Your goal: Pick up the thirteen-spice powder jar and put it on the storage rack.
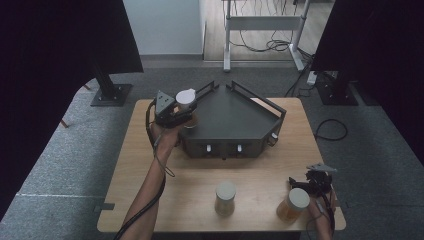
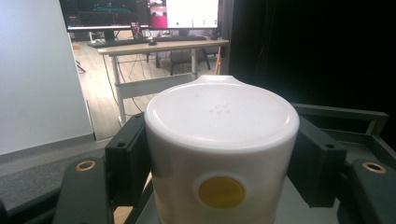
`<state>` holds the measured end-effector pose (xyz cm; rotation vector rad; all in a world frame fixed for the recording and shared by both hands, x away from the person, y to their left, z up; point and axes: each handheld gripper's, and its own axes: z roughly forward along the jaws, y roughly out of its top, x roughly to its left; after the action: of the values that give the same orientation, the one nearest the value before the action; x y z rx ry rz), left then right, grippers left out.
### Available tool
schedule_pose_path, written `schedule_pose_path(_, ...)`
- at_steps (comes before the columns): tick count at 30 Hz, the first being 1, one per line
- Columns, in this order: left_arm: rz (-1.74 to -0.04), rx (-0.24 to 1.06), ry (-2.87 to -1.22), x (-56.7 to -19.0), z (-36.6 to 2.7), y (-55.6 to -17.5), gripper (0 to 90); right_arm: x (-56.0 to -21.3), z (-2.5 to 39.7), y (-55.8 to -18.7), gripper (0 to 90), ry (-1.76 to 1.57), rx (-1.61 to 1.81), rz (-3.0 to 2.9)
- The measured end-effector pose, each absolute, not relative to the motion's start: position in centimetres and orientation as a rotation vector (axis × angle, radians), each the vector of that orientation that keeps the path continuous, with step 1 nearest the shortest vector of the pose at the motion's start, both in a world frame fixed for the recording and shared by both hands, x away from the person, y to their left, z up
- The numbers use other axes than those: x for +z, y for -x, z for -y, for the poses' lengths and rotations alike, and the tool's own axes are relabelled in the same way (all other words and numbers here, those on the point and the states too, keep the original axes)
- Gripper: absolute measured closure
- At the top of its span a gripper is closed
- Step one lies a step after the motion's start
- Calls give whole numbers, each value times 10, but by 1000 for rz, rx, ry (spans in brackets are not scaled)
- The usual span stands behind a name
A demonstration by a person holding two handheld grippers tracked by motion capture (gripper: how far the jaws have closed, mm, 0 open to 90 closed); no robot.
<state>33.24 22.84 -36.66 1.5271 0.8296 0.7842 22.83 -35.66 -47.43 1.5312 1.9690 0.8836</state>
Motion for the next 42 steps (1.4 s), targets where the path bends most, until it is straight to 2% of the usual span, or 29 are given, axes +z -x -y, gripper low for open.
schedule_pose_path(18,-874,778,-1552,-377,-225,-343,308,-474,357,-229,4,-1531,882,-1970)
schedule_pose_path(42,-847,785,-1550,-381,-226,-344,302,-474,357,-229,4,-1531,882,-1970)
